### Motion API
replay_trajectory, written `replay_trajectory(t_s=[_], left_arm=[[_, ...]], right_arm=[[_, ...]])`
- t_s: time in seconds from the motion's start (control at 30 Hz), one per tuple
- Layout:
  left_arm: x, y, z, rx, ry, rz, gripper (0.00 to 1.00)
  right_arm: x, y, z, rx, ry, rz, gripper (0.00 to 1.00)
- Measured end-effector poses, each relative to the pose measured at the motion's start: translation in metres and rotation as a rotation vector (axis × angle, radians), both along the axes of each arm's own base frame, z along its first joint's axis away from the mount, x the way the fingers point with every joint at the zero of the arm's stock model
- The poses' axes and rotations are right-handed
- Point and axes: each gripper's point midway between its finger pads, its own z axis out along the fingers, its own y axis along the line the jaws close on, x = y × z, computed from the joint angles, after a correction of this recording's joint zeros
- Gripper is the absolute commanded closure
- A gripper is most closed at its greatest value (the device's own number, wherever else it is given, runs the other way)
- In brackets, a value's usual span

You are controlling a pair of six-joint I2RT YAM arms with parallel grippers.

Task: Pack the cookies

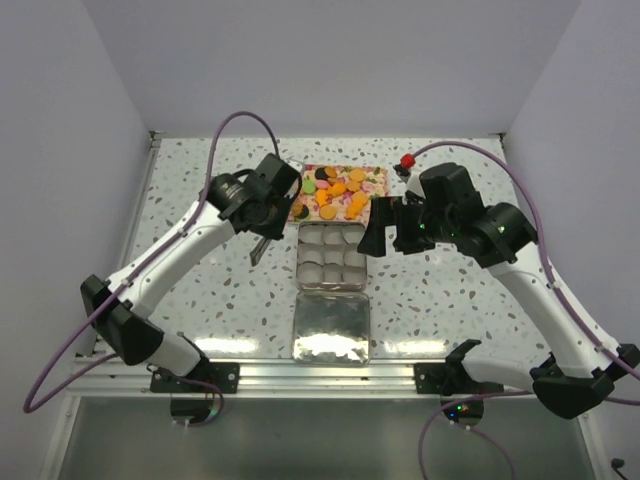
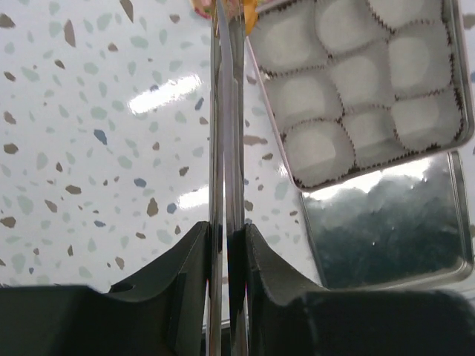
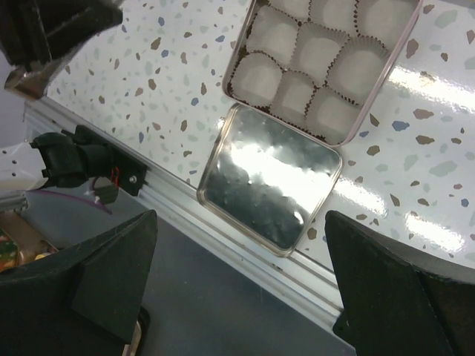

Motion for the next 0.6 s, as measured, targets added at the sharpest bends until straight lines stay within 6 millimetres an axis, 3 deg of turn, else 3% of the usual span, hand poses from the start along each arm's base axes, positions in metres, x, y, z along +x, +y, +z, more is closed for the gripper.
replay_trajectory(t_s=[0.13,0.23,0.4,0.6], left_arm=[[-0.028,0.007,-0.019,-0.027,0.036,-0.029,0.77],[-0.032,0.001,-0.032,-0.050,0.057,-0.033,0.77],[-0.020,-0.016,-0.038,-0.099,0.042,-0.024,0.76],[-0.008,-0.027,-0.056,-0.096,0.055,-0.021,0.68]], right_arm=[[-0.003,0.000,-0.009,0.002,0.020,-0.001,0.01],[-0.007,0.001,-0.014,0.011,0.041,0.001,0.01],[-0.008,0.001,-0.014,0.023,0.044,-0.005,0.01],[-0.012,-0.002,-0.011,0.034,0.030,-0.009,0.01]])
